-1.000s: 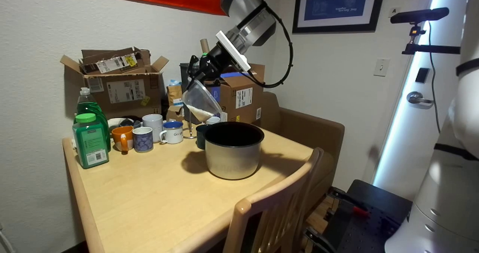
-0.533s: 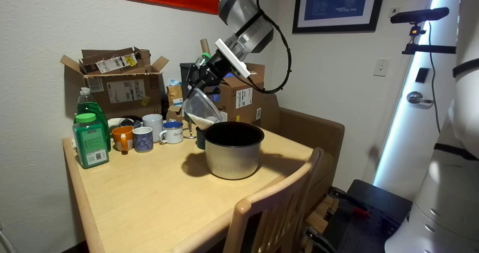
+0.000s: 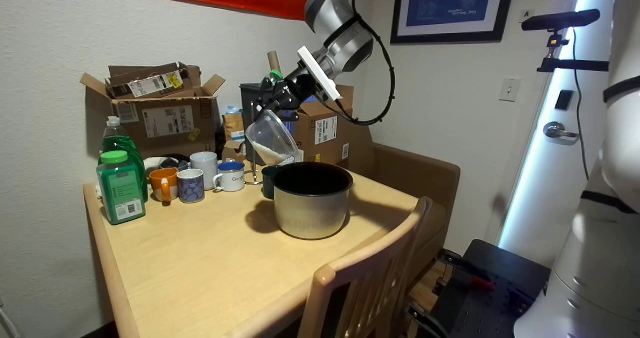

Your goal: Pick the bowl and pour its contents into the bucket

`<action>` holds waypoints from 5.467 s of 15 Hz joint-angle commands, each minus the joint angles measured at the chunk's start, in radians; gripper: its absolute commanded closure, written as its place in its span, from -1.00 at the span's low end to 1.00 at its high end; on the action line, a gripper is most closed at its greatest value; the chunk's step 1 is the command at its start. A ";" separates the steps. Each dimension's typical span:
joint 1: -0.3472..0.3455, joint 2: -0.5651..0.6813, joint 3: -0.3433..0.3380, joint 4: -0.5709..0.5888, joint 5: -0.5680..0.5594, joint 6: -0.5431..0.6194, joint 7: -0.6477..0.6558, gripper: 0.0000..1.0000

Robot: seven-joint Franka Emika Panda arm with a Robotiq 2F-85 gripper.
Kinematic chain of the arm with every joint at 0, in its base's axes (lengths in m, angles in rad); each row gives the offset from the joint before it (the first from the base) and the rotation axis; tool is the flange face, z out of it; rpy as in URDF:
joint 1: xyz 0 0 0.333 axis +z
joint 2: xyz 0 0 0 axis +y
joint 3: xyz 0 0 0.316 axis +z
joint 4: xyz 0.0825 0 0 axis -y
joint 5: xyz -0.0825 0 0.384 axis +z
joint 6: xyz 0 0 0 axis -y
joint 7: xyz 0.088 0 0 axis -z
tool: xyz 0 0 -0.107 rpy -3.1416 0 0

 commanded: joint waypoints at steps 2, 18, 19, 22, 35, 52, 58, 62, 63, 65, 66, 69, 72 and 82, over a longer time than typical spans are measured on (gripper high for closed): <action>-0.038 -0.015 -0.034 0.012 0.073 -0.102 -0.036 0.96; -0.101 0.107 -0.094 0.074 0.254 -0.276 -0.043 0.96; -0.105 0.117 -0.095 0.080 0.260 -0.286 -0.042 0.96; -0.122 0.152 -0.099 0.105 0.282 -0.333 -0.036 0.96; -0.154 0.198 -0.118 0.099 0.346 -0.404 -0.036 0.96; -0.192 0.243 -0.136 0.104 0.416 -0.541 -0.039 0.96; -0.199 0.255 -0.138 0.104 0.436 -0.570 -0.038 0.96; -0.204 0.267 -0.139 0.107 0.452 -0.597 -0.036 0.96; -0.206 0.270 -0.139 0.108 0.455 -0.606 -0.036 0.96; -0.211 0.278 -0.141 0.110 0.462 -0.619 -0.035 0.96; -0.214 0.282 -0.141 0.111 0.467 -0.628 -0.035 0.96; -0.219 0.295 -0.143 0.114 0.479 -0.643 -0.033 0.96; -0.223 0.307 -0.143 0.115 0.491 -0.650 -0.032 0.96; -0.226 0.325 -0.146 0.119 0.521 -0.675 -0.030 0.96</action>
